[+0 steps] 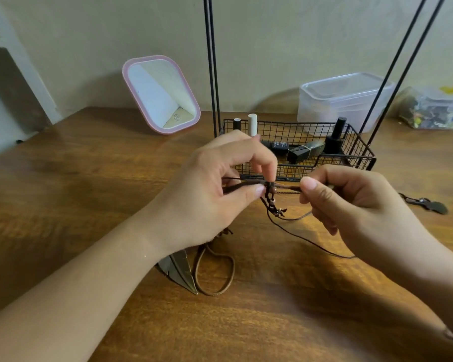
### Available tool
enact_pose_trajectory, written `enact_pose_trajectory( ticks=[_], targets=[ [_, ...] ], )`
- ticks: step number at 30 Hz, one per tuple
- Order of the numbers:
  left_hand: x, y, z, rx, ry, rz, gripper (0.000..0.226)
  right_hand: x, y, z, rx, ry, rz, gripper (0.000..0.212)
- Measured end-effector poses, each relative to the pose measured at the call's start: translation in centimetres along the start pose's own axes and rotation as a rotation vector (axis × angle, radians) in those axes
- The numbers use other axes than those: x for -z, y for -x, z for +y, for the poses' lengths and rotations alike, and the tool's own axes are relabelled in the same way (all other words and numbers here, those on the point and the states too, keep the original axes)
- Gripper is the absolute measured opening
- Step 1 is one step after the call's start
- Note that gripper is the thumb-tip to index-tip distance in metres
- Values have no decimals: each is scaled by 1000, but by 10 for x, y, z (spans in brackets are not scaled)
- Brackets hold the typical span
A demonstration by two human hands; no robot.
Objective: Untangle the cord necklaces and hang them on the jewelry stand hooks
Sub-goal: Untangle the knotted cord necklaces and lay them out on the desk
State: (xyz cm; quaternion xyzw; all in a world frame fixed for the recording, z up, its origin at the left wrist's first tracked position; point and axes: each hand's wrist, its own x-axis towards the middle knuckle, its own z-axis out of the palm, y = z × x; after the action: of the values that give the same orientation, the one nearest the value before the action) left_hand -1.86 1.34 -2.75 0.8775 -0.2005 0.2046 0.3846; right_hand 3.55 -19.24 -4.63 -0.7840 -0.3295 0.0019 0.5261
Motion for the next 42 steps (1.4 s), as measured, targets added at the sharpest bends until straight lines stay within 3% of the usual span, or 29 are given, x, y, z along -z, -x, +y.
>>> enact_pose_trajectory(
  ticks=[7,12,16,19,25,31,38,42],
  targets=[
    [-5,2,-2,58,-119,108,15,-1,2,-1,31,52,-13,31],
    [-6,3,-1,66,-118,84,8,-1,1,3,59,77,8,34],
    [-8,3,-2,46,-39,52,10,-3,3,2,96,167,3,25],
    [-10,3,-2,25,-5,36,9,-5,4,3,107,127,-33,26],
    [-10,5,-2,-34,-38,20,7,-12,3,5,84,-139,-114,51],
    [-13,6,-2,-19,-24,48,9,-13,1,4,148,-52,-99,31],
    [-11,4,-6,68,106,71,12,-14,4,-1,89,119,177,19],
    [-12,4,-9,113,120,59,14,-12,3,2,36,227,246,10]
  ],
)
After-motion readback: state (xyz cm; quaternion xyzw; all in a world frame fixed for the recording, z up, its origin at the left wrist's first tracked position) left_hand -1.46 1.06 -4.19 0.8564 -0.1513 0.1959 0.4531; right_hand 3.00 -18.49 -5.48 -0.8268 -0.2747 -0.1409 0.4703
